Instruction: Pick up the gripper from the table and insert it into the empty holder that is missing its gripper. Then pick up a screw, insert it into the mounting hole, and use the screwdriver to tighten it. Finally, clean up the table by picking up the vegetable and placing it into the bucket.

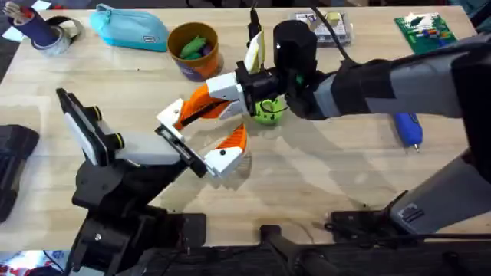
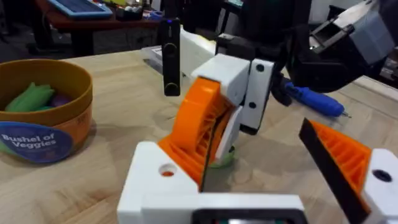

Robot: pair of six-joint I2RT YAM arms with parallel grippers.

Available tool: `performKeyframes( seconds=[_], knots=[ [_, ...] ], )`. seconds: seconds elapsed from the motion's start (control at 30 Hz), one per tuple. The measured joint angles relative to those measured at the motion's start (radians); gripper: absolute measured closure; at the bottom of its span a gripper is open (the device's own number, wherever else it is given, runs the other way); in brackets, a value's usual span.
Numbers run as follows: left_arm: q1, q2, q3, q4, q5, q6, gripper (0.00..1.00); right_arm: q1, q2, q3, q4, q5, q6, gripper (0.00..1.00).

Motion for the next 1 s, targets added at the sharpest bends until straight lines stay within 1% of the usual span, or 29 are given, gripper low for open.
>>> performKeyframes(
  seconds=[0.1,0.2,0.3,0.33,0.47,0.6,0.63,0.73,0.8,0.83,0.9,1.0],
  knots=[
    [0.0,0.0,0.0,0.001,0.0,0.004,0.01,0.0,0.002,0.0,0.024,0.0,0.0,0.921],
    [0.0,0.0,0.0,0.002,-0.01,0.019,0.01,0.002,0.015,0.0,0.081,0.0,0.0,0.886],
    [0.0,0.0,0.0,0.002,-0.002,0.023,0.01,0.007,0.022,0.0,0.102,0.004,0.006,0.816],
    [-0.003,0.0,0.0,0.002,0.013,0.024,0.01,0.013,0.022,0.0,0.104,0.007,0.008,0.764],
    [-0.006,0.0,0.0,0.001,0.014,0.026,0.01,0.022,0.021,0.0,0.116,0.015,0.01,0.598],
    [-0.017,0.0,0.0,0.002,0.065,0.027,0.01,0.04,0.022,0.0,0.115,0.016,0.013,0.428],
    [-0.017,0.0,0.0,0.002,0.071,0.027,0.01,0.045,0.022,0.0,0.115,0.016,0.014,0.371],
    [-0.017,0.0,0.0,0.001,0.084,0.027,0.01,0.051,0.022,0.0,0.115,0.016,0.014,0.252],
    [-0.017,0.0,0.0,0.001,0.091,0.027,0.01,0.051,0.022,0.0,0.113,0.017,0.016,0.096],
    [-0.017,0.0,0.0,0.001,0.093,0.027,0.01,0.051,0.022,0.0,0.114,0.017,0.013,0.037],
    [-0.017,0.0,0.0,0.001,0.095,0.027,0.01,0.047,0.022,0.0,0.115,0.018,0.015,0.009],
    [-0.017,0.0,0.0,0.001,0.095,0.027,0.01,0.035,0.022,0.0,0.111,0.018,0.015,0.008]
  ],
)
